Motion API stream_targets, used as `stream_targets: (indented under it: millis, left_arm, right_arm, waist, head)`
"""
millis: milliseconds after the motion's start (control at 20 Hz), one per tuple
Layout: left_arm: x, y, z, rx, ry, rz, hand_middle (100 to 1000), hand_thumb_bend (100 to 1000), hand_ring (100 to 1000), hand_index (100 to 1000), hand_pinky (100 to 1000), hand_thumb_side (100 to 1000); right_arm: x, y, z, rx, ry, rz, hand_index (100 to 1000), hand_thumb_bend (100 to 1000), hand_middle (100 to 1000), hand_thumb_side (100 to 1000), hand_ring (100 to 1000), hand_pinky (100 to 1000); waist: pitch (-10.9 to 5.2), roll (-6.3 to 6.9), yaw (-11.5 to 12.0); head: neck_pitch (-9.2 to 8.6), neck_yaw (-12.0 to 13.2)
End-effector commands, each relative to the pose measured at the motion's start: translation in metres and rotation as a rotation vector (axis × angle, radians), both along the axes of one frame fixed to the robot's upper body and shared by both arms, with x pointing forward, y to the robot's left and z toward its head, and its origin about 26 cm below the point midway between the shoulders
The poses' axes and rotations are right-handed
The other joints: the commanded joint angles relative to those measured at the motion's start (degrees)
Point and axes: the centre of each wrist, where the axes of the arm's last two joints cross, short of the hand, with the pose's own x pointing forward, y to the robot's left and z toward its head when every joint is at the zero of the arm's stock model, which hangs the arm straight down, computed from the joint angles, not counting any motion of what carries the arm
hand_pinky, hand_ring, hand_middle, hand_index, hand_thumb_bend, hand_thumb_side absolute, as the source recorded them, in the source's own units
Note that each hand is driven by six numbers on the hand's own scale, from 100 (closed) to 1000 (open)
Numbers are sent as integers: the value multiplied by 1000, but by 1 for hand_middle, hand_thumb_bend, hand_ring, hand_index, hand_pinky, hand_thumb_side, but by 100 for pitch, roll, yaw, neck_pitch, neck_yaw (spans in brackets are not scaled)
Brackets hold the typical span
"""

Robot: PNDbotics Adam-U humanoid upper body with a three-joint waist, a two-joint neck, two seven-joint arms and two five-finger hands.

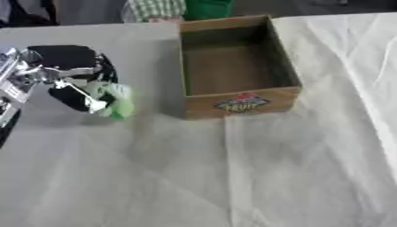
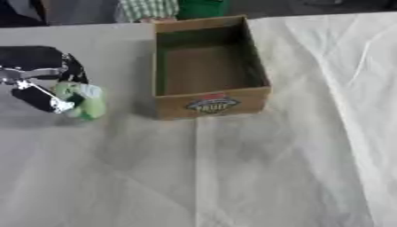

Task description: Pick up objects on the table and place them in the box.

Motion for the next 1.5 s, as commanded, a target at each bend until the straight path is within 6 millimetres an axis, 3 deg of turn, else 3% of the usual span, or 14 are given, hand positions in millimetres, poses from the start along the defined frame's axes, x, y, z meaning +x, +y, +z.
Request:
stream_targets:
  millis: [50, 600, 650, 700, 1100, 1500]
  left_arm:
    - [-5, 6, 26, 191, 10, -121, 347, 100, 436, 463, 408, 452]
    - [-12, -18, 71, 77, -306, -163, 324, 100, 386, 430, 368, 448]
    - [-11, -20, 75, 68, -336, -165, 333, 100, 384, 435, 365, 496]
    - [-11, -23, 78, 61, -366, -165, 339, 100, 384, 444, 365, 435]
    - [2, -29, 91, -56, -558, -134, 362, 100, 383, 465, 380, 385]
    - [24, -67, 97, -201, -733, -125, 359, 100, 380, 450, 361, 375]
  right_arm:
    - [-3, -1, 8, -6, -28, 2, 892, 100, 757, 521, 746, 869]
    - [-2, -1, 11, 0, -43, 6, 892, 100, 757, 529, 745, 867]
    - [-2, -1, 11, 1, -44, 7, 892, 100, 758, 536, 745, 866]
    - [-2, -1, 12, 2, -46, 8, 892, 100, 757, 531, 745, 866]
    - [-2, -1, 15, 11, -64, 11, 890, 100, 757, 532, 743, 863]
    - [1, 3, 22, 15, -90, 46, 889, 100, 757, 534, 742, 861]
  waist:
    - [-95, -22, 2]
    - [-112, -46, -46]
    - [-117, -46, -62]
    - [-121, -44, -77]
    - [-148, -42, -218]
    - [-122, -56, -425]
  head:
    - [-46, 28]
    - [-130, 104]
    - [-149, 116]
    - [-168, 127]
    - [-244, 182]
    - [-233, 340]
